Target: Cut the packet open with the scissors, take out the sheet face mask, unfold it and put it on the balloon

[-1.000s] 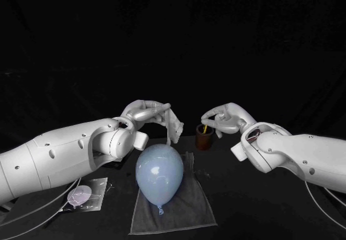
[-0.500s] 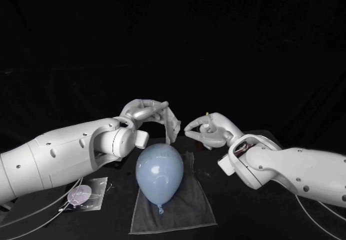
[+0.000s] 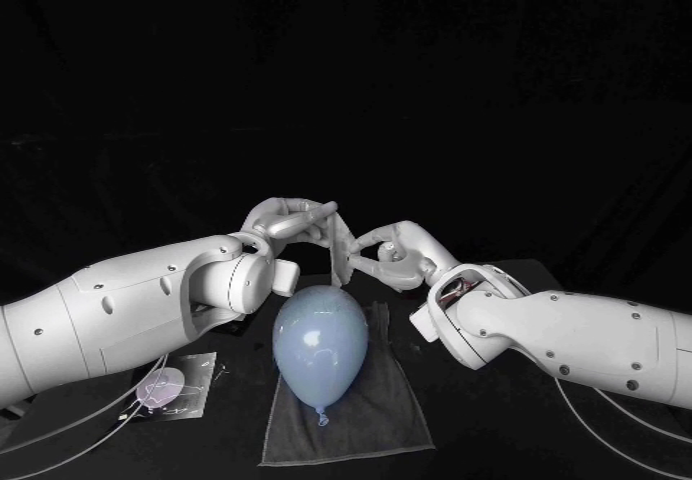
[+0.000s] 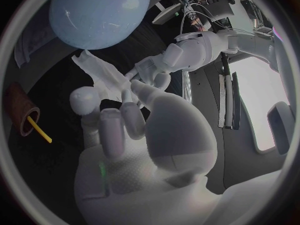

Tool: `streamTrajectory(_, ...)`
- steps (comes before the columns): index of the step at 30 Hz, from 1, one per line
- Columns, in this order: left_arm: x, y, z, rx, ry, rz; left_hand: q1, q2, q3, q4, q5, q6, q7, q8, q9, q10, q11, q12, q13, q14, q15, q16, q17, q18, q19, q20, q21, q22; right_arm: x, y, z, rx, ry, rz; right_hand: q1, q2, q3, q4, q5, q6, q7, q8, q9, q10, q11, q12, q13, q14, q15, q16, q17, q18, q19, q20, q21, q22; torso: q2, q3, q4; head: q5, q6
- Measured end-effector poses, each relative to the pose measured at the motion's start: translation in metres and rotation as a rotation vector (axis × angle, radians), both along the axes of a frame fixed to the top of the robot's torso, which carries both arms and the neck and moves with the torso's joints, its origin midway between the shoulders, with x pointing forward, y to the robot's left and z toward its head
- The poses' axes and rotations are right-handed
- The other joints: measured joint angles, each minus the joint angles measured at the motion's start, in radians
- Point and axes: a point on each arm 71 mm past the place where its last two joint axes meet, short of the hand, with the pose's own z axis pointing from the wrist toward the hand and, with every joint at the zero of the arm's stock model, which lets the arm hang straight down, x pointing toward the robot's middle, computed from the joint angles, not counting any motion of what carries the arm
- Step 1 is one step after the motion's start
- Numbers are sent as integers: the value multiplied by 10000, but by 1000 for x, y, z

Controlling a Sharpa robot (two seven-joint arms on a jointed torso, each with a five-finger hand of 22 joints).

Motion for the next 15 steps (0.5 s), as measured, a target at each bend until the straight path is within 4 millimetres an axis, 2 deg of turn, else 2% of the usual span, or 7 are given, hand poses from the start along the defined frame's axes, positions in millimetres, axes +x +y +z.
streamTrajectory(5,-2,-2,0,-21,21,-74,0,0,0,0,-11,-4,4,-2,5,0,0,0,0,0,0,0,0,-1,0,0,0,-1,6,5,-2,-151,-33,-176,-119,-118,-113,113,-215,-305,126,-259,-140,-157,188,-255,-246,-123,123,-97,-2,-6,-151,152,-252,-168,-2,2,-11,1,-3)
streamTrajectory(15,-5,-8,1,-65,44,-226,28,28,-1,-1,-29,-17,16,-16,53,0,0,-6,-1,0,0,0,-1,-4,0,-1,0,-3,15,16,-5,-351,19,-258,-102,-143,-253,214,-266,-557,231,-504,-266,-401,261,-403,-438,-212,212,-137,-104,-57,-361,281,-543,-380,-5,8,-12,-26,-4)
